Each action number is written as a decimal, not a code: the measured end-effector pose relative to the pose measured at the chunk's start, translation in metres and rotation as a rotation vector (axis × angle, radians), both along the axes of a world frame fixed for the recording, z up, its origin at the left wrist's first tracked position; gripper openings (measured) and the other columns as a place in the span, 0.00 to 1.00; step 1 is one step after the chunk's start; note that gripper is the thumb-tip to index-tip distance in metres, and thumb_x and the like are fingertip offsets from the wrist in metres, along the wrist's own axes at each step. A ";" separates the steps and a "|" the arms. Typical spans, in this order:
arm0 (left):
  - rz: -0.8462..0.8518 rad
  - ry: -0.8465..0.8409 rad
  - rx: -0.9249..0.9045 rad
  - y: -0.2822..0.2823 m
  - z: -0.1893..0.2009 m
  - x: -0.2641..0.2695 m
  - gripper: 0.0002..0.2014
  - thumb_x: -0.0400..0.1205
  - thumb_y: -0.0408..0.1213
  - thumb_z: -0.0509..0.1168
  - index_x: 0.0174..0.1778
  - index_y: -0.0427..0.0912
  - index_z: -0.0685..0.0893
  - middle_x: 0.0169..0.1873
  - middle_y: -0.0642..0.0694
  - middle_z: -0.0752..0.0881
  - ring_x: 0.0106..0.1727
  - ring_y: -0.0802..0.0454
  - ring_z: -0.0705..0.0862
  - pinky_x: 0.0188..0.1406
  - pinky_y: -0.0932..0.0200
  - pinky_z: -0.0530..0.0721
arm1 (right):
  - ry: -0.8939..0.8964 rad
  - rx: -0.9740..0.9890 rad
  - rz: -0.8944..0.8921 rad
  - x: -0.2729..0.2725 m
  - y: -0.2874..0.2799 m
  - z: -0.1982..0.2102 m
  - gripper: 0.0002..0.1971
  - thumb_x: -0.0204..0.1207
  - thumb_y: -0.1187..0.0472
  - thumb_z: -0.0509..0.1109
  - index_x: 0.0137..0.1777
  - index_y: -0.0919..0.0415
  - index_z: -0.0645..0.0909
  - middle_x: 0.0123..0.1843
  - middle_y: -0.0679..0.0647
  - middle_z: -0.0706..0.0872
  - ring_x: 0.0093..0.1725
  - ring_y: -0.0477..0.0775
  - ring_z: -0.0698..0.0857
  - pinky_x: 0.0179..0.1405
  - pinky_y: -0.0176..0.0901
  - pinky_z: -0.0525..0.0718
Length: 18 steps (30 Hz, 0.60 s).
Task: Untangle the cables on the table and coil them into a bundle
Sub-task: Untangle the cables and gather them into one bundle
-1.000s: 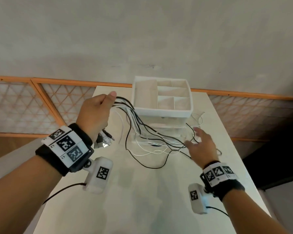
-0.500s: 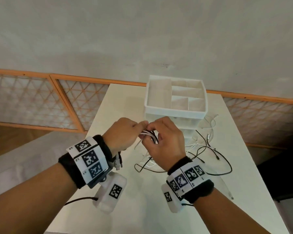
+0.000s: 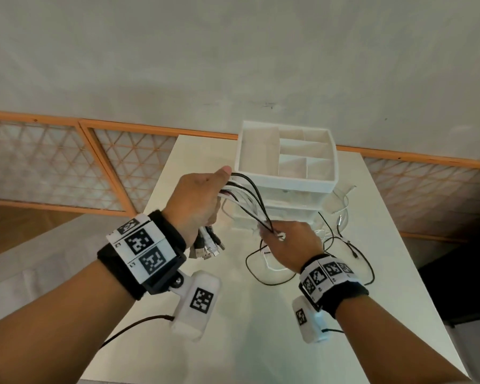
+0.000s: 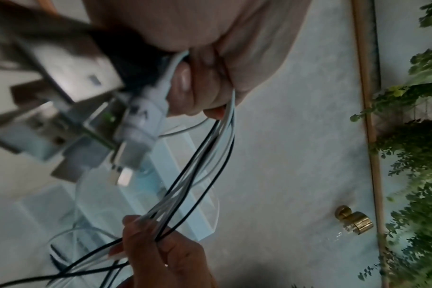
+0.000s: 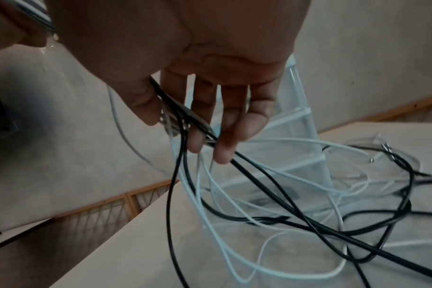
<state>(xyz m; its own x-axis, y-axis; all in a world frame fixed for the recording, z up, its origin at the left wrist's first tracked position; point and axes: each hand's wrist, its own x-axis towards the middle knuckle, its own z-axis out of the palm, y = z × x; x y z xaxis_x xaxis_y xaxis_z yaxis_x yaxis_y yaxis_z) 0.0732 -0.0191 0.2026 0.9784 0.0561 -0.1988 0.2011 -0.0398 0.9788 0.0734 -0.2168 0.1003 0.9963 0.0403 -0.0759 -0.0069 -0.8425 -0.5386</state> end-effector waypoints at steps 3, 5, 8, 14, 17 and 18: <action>0.056 -0.003 -0.006 0.001 0.002 0.006 0.26 0.86 0.47 0.63 0.23 0.44 0.67 0.11 0.54 0.59 0.15 0.54 0.55 0.18 0.65 0.57 | -0.007 -0.004 0.013 0.000 -0.001 0.001 0.16 0.78 0.35 0.64 0.57 0.41 0.84 0.56 0.42 0.83 0.51 0.48 0.83 0.54 0.48 0.83; 0.117 -0.018 0.024 0.006 0.002 0.012 0.27 0.86 0.48 0.64 0.21 0.45 0.64 0.13 0.53 0.59 0.15 0.53 0.55 0.19 0.64 0.57 | 0.034 0.065 0.089 -0.008 0.003 -0.004 0.17 0.78 0.36 0.66 0.54 0.46 0.86 0.58 0.47 0.76 0.51 0.50 0.84 0.58 0.53 0.85; 0.122 -0.009 0.184 0.016 -0.005 0.017 0.28 0.85 0.53 0.64 0.21 0.44 0.65 0.17 0.48 0.60 0.17 0.50 0.58 0.19 0.63 0.59 | -0.112 0.088 0.074 -0.010 0.004 0.007 0.15 0.79 0.44 0.71 0.47 0.56 0.89 0.53 0.51 0.74 0.44 0.51 0.82 0.49 0.48 0.85; -0.029 0.209 0.390 0.020 -0.033 0.009 0.29 0.81 0.62 0.64 0.26 0.39 0.77 0.16 0.47 0.66 0.16 0.50 0.60 0.18 0.64 0.59 | -0.677 0.428 0.002 -0.003 -0.009 0.066 0.03 0.74 0.64 0.78 0.46 0.59 0.91 0.41 0.53 0.81 0.39 0.39 0.80 0.40 0.28 0.76; 0.099 0.222 0.209 0.022 -0.019 0.015 0.25 0.81 0.60 0.65 0.28 0.42 0.75 0.17 0.50 0.65 0.17 0.52 0.59 0.19 0.62 0.58 | -0.481 0.115 0.000 -0.004 -0.020 0.047 0.11 0.71 0.49 0.73 0.33 0.54 0.83 0.31 0.49 0.83 0.34 0.51 0.81 0.36 0.42 0.79; 0.127 0.205 0.123 0.023 -0.011 0.017 0.24 0.82 0.58 0.65 0.29 0.44 0.74 0.16 0.51 0.64 0.17 0.52 0.58 0.19 0.61 0.57 | -0.317 -0.031 -0.022 -0.005 -0.025 0.032 0.16 0.68 0.42 0.68 0.31 0.55 0.81 0.30 0.48 0.84 0.34 0.53 0.82 0.37 0.44 0.81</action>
